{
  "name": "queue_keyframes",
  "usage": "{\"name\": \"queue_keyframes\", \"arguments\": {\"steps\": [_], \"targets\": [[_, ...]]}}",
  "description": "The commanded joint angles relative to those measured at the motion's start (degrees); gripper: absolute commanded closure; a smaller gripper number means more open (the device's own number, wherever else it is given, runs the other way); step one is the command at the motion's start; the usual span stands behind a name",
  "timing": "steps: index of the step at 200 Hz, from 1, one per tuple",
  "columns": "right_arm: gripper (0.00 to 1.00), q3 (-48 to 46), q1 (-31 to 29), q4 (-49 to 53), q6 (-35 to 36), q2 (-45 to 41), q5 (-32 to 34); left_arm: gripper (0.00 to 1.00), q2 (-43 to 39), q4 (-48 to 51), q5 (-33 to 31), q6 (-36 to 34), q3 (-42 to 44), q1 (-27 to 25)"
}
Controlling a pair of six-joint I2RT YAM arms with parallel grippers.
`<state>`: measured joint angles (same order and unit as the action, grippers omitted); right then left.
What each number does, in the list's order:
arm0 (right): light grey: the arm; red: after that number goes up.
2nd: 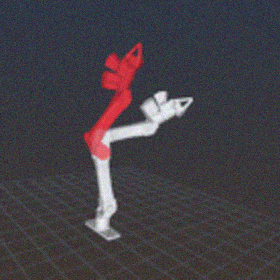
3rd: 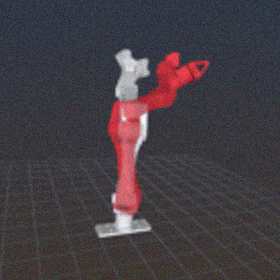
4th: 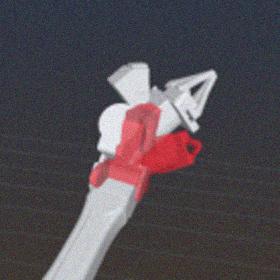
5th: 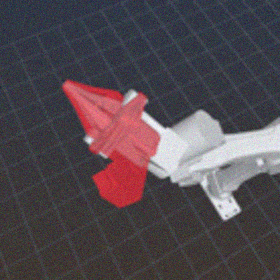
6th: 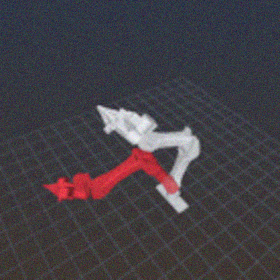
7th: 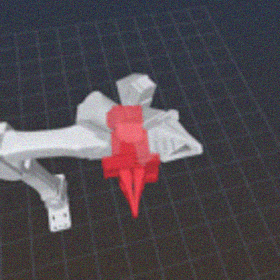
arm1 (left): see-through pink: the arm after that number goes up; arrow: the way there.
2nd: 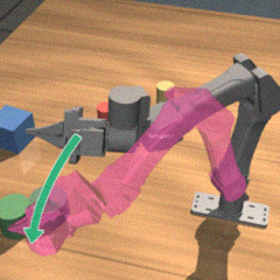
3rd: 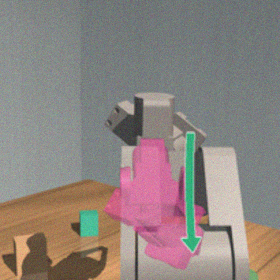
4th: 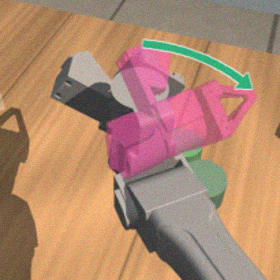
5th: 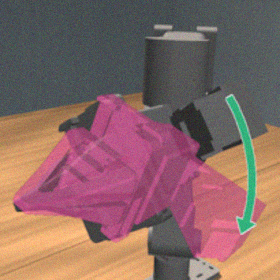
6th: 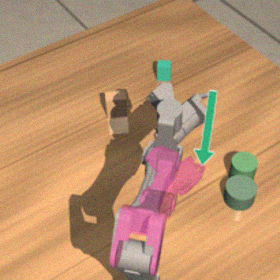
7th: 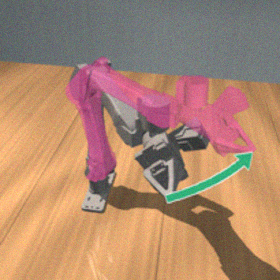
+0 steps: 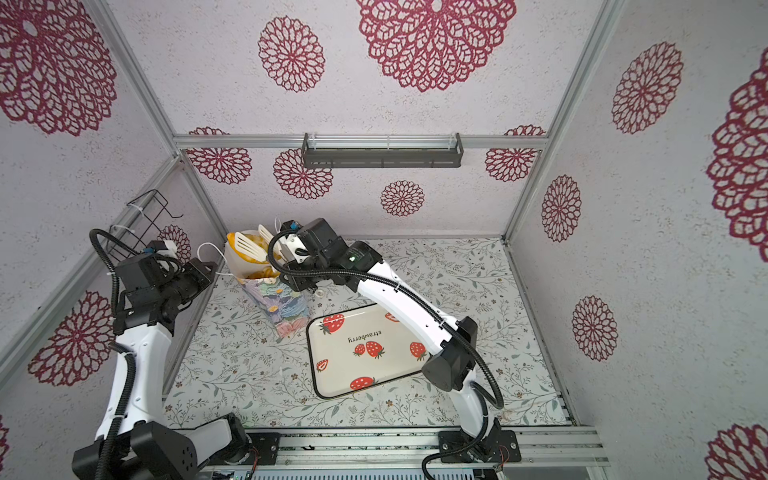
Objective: Place the fake bread into the paper bag
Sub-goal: 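Open the tongs with the right gripper, dropping the bun into the bag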
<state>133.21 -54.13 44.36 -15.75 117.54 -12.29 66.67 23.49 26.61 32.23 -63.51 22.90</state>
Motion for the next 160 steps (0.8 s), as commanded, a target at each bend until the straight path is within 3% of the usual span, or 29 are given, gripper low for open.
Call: {"name": "queue_keyframes", "arguments": {"steps": [1,43,160], "targets": [[0.57,-2.36,0.26,-4.05,-0.6,-3.93,-0.1,1.0,0.12,-1.93,0.57,0.57,0.83,0.75],[0.53,-6.66,0.31,-5.6,-0.82,-6.49,0.95,1.0,1.02,-2.92,2.31,1.58,0.94,0.73],[0.44,-4.99,0.25,-4.73,0.06,-6.63,1.65,1.0,1.27,-3.66,3.27,1.86,1.11,0.77]]}}
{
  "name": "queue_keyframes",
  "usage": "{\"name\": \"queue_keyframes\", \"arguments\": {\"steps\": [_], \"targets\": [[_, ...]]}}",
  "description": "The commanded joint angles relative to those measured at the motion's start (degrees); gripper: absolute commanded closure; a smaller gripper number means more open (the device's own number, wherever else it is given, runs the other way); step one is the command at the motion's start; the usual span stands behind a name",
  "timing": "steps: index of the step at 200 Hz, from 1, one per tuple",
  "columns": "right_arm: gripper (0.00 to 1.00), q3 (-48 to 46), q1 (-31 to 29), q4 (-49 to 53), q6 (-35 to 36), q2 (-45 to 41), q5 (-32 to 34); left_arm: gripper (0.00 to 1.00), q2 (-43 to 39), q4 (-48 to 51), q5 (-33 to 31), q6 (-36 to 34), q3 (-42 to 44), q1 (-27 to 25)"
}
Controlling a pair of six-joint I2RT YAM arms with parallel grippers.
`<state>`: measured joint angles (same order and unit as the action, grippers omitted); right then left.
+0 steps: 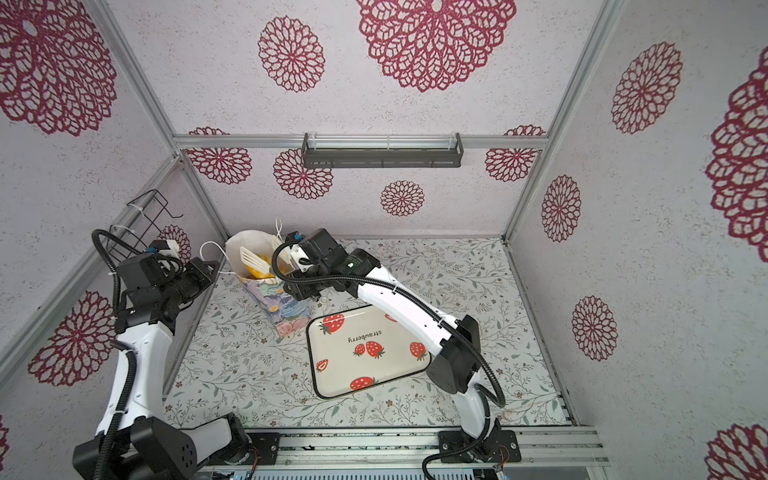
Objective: Place the fake bread into the paper bag
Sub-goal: 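Open the tongs with the right gripper, dropping the bun into the bag, then withdraw the tongs from the bag toward the far corner with the right gripper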
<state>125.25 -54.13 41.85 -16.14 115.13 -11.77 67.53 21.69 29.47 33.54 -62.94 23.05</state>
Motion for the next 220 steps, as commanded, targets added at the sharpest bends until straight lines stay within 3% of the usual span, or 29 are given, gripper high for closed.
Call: {"name": "queue_keyframes", "arguments": {"steps": [1,102,220], "targets": [[0.44,2.98,0.25,-2.21,0.47,-4.22,1.13,1.0,0.46,-1.85,0.41,0.51,0.54,0.6],[0.48,6.48,1.05,1.59,2.78,-5.61,4.59,1.0,1.64,-1.97,2.45,-0.78,-1.88,-2.39],[0.49,-18.3,8.28,-7.63,0.89,-23.84,6.98,1.0,1.82,1.69,-5.37,-1.72,-4.9,-3.15]]}}
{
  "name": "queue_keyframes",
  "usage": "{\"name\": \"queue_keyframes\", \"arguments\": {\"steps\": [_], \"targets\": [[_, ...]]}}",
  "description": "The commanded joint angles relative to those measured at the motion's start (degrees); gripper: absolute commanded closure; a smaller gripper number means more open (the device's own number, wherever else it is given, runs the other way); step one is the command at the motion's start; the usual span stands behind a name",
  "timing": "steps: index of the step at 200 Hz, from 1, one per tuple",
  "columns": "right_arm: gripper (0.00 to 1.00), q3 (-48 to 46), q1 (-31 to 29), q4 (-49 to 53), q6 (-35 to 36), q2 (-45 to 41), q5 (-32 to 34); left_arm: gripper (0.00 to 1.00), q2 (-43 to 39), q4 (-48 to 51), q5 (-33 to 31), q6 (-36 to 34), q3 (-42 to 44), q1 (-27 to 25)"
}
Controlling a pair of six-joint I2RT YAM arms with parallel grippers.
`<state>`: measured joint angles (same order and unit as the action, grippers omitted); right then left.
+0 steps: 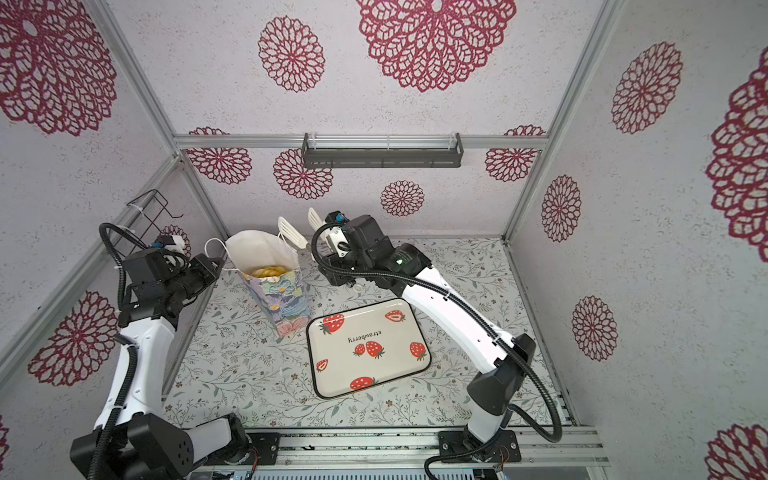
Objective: Place the fake bread into the paper bag
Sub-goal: 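Withdraw the tongs from the bag toward the far corner with the right gripper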
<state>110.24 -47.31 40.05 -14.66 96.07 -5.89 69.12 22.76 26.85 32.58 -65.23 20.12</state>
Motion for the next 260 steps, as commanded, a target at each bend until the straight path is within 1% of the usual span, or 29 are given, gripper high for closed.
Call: {"name": "queue_keyframes", "arguments": {"steps": [1,63,94,121,134,157,182,217,231,260], "targets": [[0.49,-3.45,1.53,-5.9,-0.57,-4.99,1.08,1.0,0.27,0.61,-2.8,-0.76,-2.7,-0.2],[0.49,-12.21,4.39,-9.0,-1.82,-11.41,1.08,1.0,5.69,3.38,-5.91,-1.29,-9.21,0.06],[0.49,-15.23,5.29,-9.63,-2.21,-13.64,1.05,1.0,7.22,3.76,-5.36,-1.3,-10.53,0.21],[0.49,-18.01,6.3,-9.9,-2.47,-15.49,1.32,1.0,6.93,4.57,-4.61,-1.33,-10.12,0.21],[0.49,-19.38,6.95,-9.81,-2.74,-16.44,1.48,0.91,6.02,4.73,-5.16,-1.65,-9.38,0.19],[0.49,-22.08,8.49,-9.86,-3.27,-18.32,1.67,0.7,4.01,4.92,-5.85,-1.94,-8.08,0.25],[0.49,-24.79,10.15,-9.82,-3.58,-20.48,1.78,0.54,2.18,5.53,-6.43,-2.12,-7.38,0.21],[0.49,-28.43,13.03,-9.61,-4.23,-23.47,1.63,0.38,-0.32,7.17,-7.17,-2.35,-7.54,0.19],[0.49,-29.89,14.26,-9.64,-4.5,-24.42,1.69,0.33,-1.51,8.04,-7.66,-2.45,-7.52,0.18],[0.49,-32.45,17.23,-9.27,-5.24,-25.65,1.42,0.27,-4.5,9.98,-9.08,-3.37,-6.94,0.22]]}}
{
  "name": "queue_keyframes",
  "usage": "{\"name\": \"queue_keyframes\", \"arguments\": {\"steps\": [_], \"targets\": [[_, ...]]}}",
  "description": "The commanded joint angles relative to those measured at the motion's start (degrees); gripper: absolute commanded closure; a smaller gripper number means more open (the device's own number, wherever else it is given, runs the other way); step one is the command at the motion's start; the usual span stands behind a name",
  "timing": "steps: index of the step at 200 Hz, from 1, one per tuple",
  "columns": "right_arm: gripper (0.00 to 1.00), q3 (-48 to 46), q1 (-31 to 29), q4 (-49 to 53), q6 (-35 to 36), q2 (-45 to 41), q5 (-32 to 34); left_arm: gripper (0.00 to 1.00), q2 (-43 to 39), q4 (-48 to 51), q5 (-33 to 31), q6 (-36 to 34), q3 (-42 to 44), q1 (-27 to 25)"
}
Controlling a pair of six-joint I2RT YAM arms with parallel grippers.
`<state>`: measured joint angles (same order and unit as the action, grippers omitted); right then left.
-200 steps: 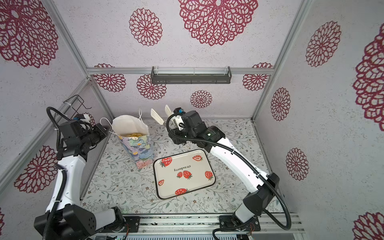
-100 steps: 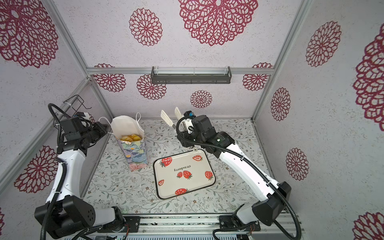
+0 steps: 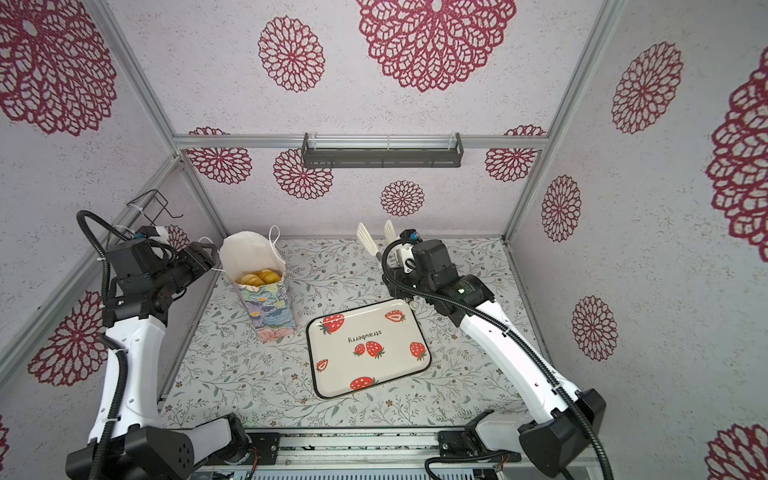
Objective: Place the fake bread into the paper bag
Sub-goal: 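Withdraw the tongs from the bag toward the far corner with the right gripper, then lower the bag with the left gripper while the right gripper sets down the tongs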
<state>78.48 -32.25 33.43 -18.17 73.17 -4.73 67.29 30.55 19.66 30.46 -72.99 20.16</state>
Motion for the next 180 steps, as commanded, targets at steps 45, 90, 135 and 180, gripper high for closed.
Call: {"name": "queue_keyframes", "arguments": {"steps": [45,90,135,180], "targets": [[0.49,-3.96,6.56,-2.93,-2.6,-3.6,-0.09,0.02,-6.39,5.55,-1.27,-2.31,2.47,0.14],[0.49,-7.09,11.07,-3.66,-3.36,-3.28,0.04,0.03,-11.21,9.7,-1.44,-3.93,6.45,-0.12],[0.49,-10.11,15.35,-5.01,-4.06,-1.49,-0.73,0.03,-17.25,11.33,-1.98,-4.49,13.19,-1.49],[0.49,-11.82,19.15,-6.21,-4.33,1.99,0.08,0.03,-19.13,15.52,-4.04,-6.92,15.83,-3.75]]}}
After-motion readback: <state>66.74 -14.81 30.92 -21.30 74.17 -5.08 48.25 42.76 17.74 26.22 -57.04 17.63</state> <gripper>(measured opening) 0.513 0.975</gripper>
